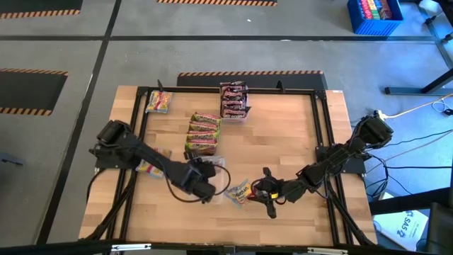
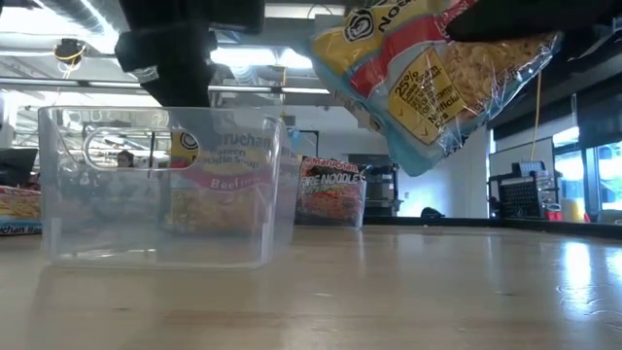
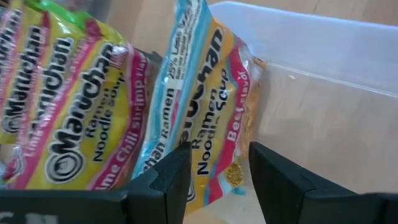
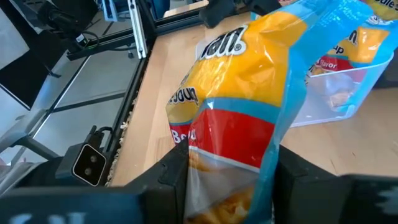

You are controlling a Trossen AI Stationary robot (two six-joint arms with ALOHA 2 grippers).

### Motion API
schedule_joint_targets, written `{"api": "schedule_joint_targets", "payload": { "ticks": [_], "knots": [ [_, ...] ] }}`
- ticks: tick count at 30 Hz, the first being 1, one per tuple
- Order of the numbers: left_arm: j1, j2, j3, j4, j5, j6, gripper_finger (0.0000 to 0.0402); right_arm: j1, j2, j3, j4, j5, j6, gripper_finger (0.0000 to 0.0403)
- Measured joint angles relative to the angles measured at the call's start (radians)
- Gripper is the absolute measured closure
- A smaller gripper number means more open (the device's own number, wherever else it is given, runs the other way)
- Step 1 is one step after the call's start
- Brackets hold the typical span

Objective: Sort Maruchan noodles
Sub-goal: Put the right blue noodle pack into the bottom transparent bin

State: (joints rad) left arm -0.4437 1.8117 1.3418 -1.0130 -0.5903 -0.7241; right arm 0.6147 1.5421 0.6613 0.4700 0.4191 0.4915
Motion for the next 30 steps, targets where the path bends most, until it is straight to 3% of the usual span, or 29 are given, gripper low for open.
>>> {"api": "schedule_joint_targets", "payload": {
  "ticks": [20,30],
  "knots": [
    [0.085,0.033,0.0,0.008,0.002,0.061,0.0247,0.0,0.0,-0.001,-0.002,-0.001,-0.025,0.028],
    [0.019,-0.087,0.0,0.018,0.005,0.081,0.0247,0.0,0.0,-0.001,0.028,0.01,-0.065,0.028]
  ]
}}
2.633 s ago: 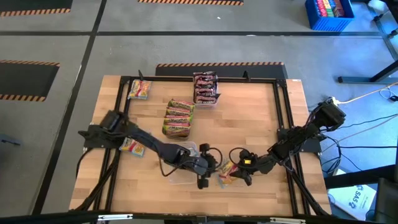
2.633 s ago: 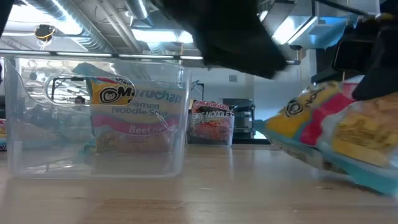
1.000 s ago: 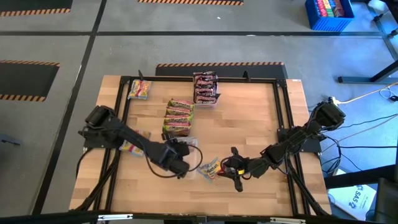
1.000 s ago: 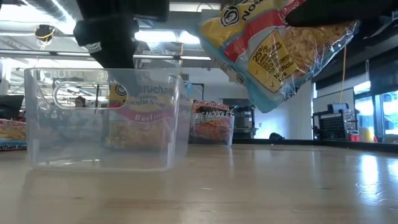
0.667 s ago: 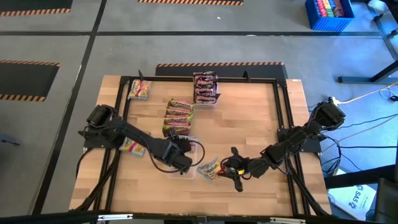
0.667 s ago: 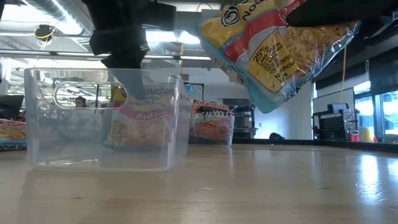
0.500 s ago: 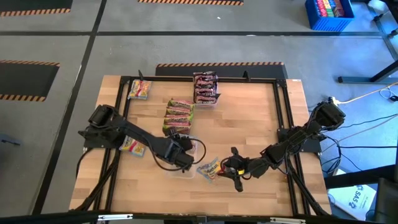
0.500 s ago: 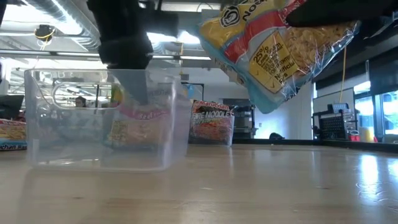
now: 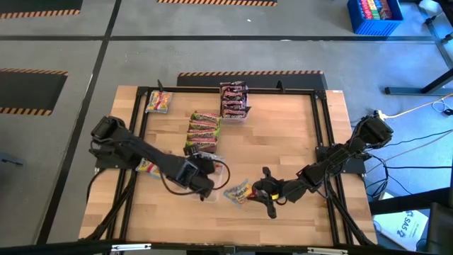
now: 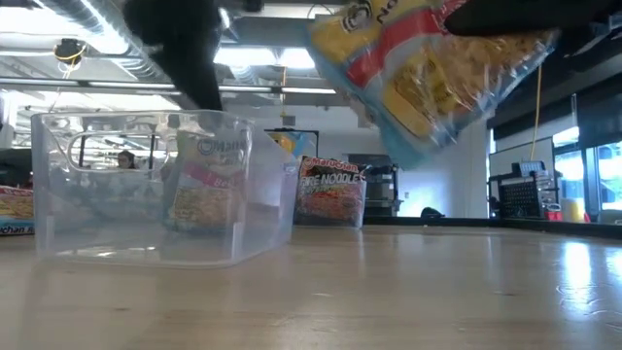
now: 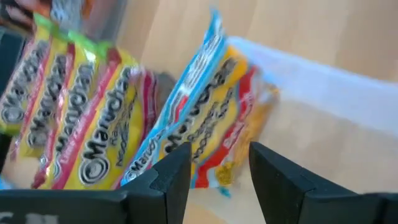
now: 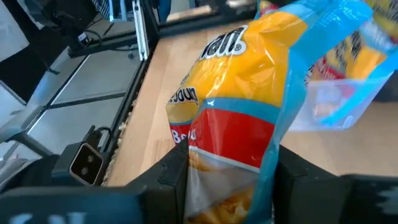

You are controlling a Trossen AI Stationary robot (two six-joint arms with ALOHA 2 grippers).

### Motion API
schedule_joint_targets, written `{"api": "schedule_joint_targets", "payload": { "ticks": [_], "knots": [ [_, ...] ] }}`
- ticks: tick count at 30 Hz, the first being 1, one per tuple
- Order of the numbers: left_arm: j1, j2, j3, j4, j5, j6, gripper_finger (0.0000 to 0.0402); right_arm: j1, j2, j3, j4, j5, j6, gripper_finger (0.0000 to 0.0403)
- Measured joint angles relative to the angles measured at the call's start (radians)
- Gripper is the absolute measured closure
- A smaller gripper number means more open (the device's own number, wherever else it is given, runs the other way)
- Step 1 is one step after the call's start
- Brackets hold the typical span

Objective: Sort Maruchan noodles
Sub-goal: Put the right blue noodle pack into the bottom transparent bin

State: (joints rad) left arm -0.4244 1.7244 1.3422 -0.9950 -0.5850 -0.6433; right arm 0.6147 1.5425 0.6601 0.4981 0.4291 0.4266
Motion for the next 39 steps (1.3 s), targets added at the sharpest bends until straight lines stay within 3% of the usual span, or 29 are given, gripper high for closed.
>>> {"api": "schedule_joint_targets", "payload": {
  "ticks": [7,14,24,39],
  "knots": [
    [-0.002,-0.048,0.0,0.264,-0.014,0.187,0.0246,0.0,0.0,0.0,0.018,0.083,-0.161,0.028],
    [0.029,-0.052,0.0,0.504,0.212,0.322,0.0204,0.0,0.0,0.0,0.03,0.145,-0.252,0.028],
    [0.054,-0.052,0.0,0.573,0.379,0.314,0.0128,-0.007,0.0,0.0,0.008,0.146,-0.259,0.028],
    [0.054,-0.045,0.0,0.653,0.375,0.34,0.0123,-0.061,0.0,0.0,0.14,0.052,-0.352,0.028]
  ]
}}
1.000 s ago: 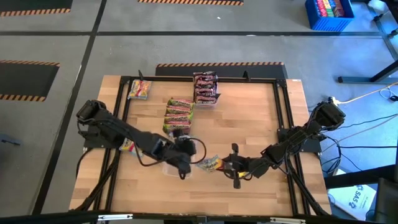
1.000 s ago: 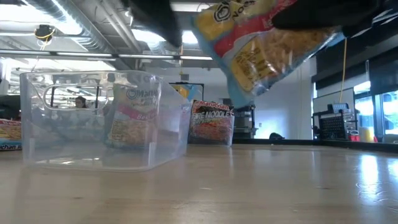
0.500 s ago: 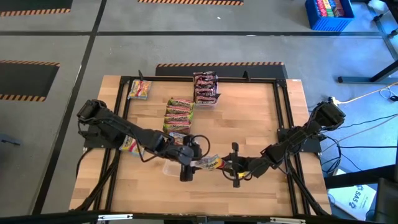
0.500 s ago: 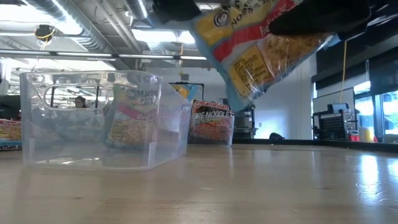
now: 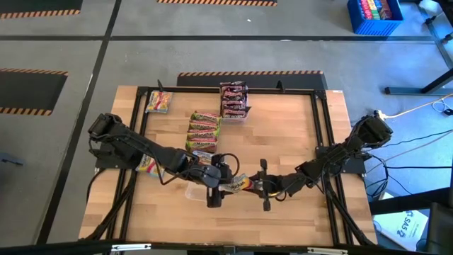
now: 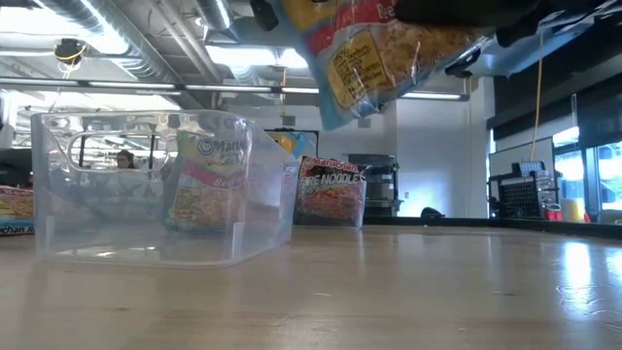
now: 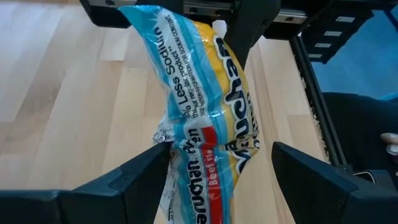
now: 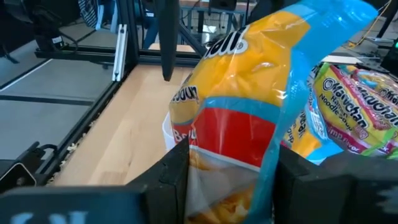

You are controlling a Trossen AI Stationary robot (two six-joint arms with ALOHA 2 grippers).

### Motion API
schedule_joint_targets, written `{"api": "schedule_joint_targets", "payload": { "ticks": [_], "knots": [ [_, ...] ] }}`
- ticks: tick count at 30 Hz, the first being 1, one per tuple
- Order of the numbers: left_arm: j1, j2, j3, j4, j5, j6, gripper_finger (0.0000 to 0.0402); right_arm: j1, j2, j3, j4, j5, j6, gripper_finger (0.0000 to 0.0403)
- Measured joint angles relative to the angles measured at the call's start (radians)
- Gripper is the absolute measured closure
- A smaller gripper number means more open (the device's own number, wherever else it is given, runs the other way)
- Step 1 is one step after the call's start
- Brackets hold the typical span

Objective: Sort Maruchan noodles
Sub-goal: Put the right blue noodle pack into the bottom transparent bin

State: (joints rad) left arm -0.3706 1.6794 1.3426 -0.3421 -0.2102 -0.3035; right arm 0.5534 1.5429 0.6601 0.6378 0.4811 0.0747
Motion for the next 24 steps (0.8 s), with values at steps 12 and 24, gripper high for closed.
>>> {"api": "schedule_joint_targets", "payload": {
  "ticks": [12,24],
  "knots": [
    [0.0,0.0,0.0,0.005,-0.039,0.001,0.0123,0.0,0.0,0.0,0.022,0.01,-0.056,0.028],
    [0.0,0.001,0.0,0.005,-0.015,0.003,0.0125,0.0,0.0,0.0,0.106,0.035,-0.11,0.028]
  ]
}}
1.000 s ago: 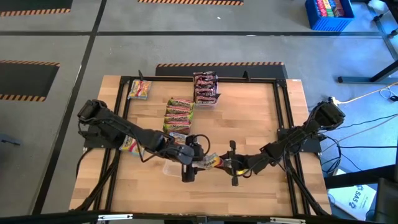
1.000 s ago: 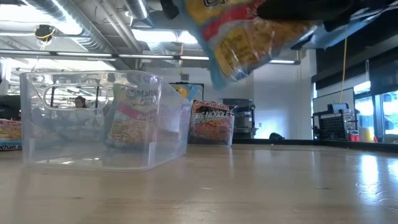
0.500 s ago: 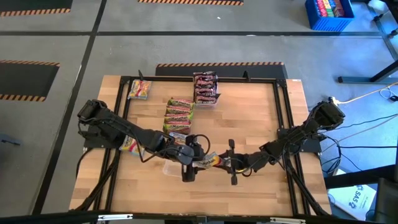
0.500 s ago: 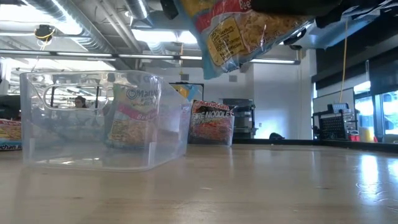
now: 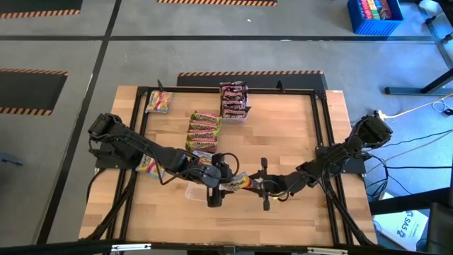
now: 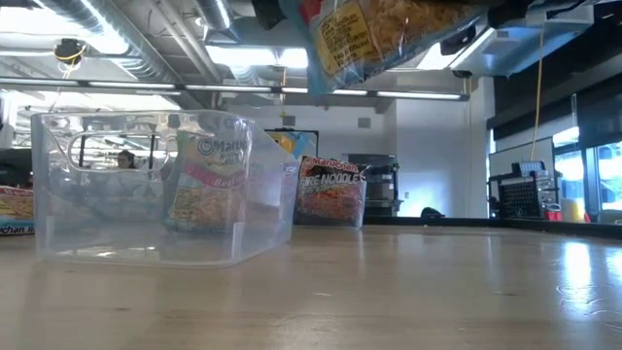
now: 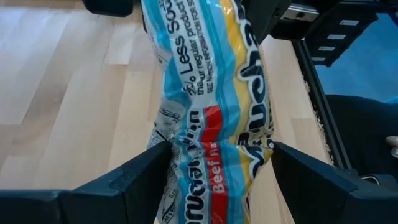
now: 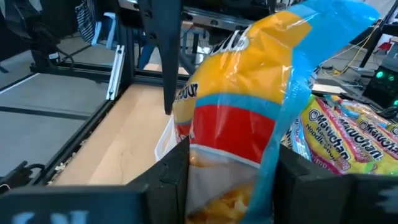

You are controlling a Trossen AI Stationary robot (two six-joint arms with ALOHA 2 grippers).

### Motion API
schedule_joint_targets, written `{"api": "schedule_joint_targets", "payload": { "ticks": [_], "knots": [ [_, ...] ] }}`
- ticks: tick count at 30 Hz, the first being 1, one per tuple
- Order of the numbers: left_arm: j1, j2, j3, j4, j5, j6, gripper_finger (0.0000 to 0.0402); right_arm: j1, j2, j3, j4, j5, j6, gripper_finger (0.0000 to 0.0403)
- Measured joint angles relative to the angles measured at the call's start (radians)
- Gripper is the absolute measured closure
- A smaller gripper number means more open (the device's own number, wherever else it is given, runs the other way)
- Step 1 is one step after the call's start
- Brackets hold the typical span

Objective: Sort Maruchan noodles
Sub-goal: Put the right blue noodle pack into the bottom transparent bin

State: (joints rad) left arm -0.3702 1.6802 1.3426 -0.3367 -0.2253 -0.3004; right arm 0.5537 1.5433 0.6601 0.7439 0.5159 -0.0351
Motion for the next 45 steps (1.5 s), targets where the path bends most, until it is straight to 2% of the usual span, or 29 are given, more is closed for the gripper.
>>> {"api": "schedule_joint_targets", "payload": {
  "ticks": [23,28,33,36,42,45],
  "knots": [
    [0.002,0.002,0.0,-0.01,0.003,0.023,0.0249,-0.025,0.0,0.0,0.047,-0.042,0.01,0.0278],
    [0.002,0.002,0.0,-0.011,0.009,0.023,0.0276,-0.025,0.0,0.0,0.067,-0.037,0.009,0.024],
    [0.002,0.003,0.0,-0.028,0.01,0.023,0.028,-0.024,-0.002,0.002,0.068,-0.032,0.006,0.0176],
    [0.002,0.002,0.0,-0.051,0.009,0.022,0.0281,-0.009,-0.033,0.002,0.036,-0.028,0.001,0.0151],
    [0.001,-0.029,-0.001,-0.105,0.006,0.015,0.0283,0.016,-0.17,0.004,-0.135,-0.007,0.003,0.0138],
    [-0.005,-0.078,-0.001,-0.213,-0.004,0.015,0.0283,0.043,-0.236,0.004,-0.283,-0.009,0.05,0.0142]
  ]
}}
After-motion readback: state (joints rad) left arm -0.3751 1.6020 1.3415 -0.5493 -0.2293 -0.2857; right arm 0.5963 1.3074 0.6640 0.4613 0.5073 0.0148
